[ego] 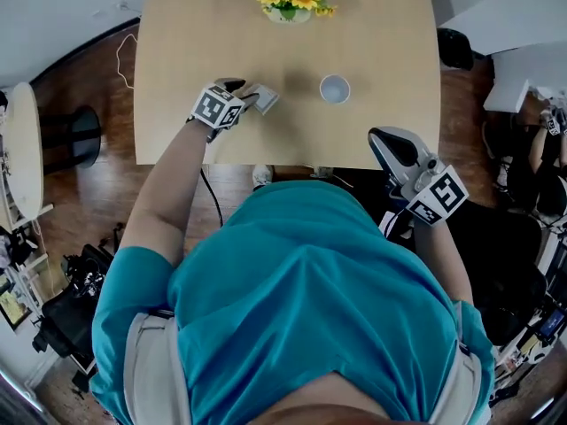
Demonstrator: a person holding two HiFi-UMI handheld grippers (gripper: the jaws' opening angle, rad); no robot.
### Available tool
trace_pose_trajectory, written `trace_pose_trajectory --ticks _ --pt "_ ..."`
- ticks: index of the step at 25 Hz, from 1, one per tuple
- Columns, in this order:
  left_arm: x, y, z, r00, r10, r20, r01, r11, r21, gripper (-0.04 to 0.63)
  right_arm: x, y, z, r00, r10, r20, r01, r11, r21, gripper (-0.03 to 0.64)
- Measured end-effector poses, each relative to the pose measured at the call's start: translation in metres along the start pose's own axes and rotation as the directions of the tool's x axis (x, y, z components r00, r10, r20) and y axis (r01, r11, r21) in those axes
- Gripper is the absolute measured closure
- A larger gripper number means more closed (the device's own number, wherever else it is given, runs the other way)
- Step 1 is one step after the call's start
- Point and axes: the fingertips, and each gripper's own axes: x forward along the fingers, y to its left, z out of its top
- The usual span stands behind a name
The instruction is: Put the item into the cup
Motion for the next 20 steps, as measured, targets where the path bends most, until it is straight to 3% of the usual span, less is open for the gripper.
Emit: trace_pose_trajectory --ticks 9,15,20 --pt "0.028 -0.012 -0.007 0.983 -0.087 -0.16 0.108 0.986 0.128 0.396 -0.001 -0.048 -0.02 0.999 -0.05 -0.01 0.05 0.999 0.011 0.615" --pt "0.033 -0.013 -0.007 0.982 -0.08 -0.169 0.106 0.983 0.15 0.39 0.002 -0.053 -0.031 0.998 -0.056 -0.018 0.056 0.998 0.017 0.615" --pt "0.034 -0.024 -0.009 0.986 -0.047 -0.161 0.082 0.973 0.218 0.473 0.004 -0.05 -0.038 0.998 -0.056 -0.017 0.056 0.998 0.02 0.615"
